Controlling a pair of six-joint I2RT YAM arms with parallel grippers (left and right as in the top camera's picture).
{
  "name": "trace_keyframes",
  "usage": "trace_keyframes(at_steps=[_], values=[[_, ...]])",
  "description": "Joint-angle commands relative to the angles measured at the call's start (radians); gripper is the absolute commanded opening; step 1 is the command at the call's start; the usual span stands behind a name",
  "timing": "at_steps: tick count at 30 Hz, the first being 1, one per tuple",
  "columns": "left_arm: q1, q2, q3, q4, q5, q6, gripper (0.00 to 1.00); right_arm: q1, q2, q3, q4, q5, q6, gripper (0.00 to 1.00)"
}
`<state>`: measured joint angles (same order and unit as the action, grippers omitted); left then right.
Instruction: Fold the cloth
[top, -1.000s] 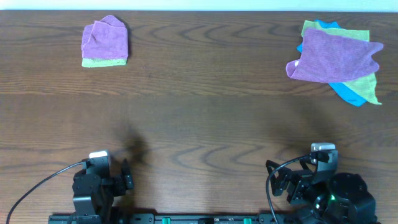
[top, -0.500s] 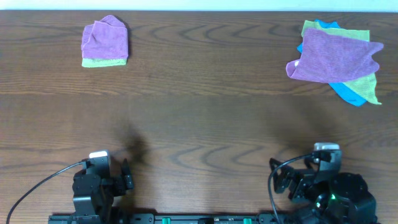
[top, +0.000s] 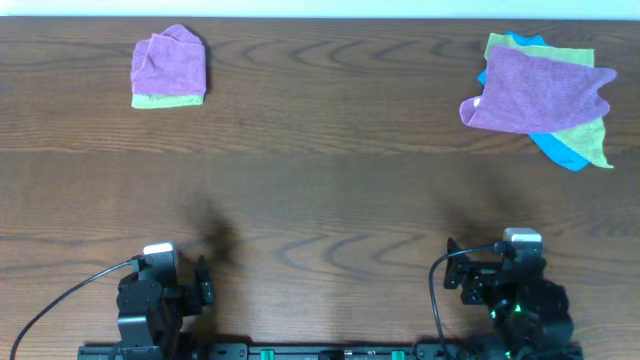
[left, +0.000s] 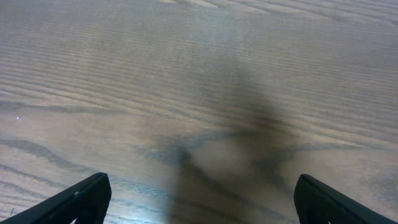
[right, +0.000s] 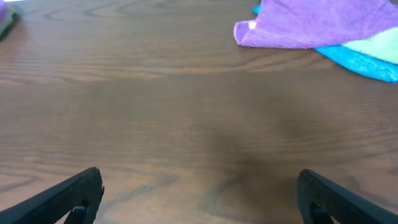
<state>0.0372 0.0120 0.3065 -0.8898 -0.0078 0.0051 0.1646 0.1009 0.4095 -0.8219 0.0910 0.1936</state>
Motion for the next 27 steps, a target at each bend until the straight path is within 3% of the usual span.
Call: trace_keyframes(at_steps=[1,14,27], values=[[-0.005,-0.008,-0.004,-0.001,-0.011,0.018,0.95,-0.029,-0.047,-0.061,0.026,0.005,-0.035,0.99],[-0.005,-0.008,-0.004,0.000,-0.011,0.018,0.95,-0.127,-0.086,-0.144,0.082,-0.111,-0.217,0.99],[-0.005,-0.008,-0.004,-0.001,-0.011,0.018,0.95,-0.139,-0.095,-0.192,0.057,-0.113,-0.213,0.99]])
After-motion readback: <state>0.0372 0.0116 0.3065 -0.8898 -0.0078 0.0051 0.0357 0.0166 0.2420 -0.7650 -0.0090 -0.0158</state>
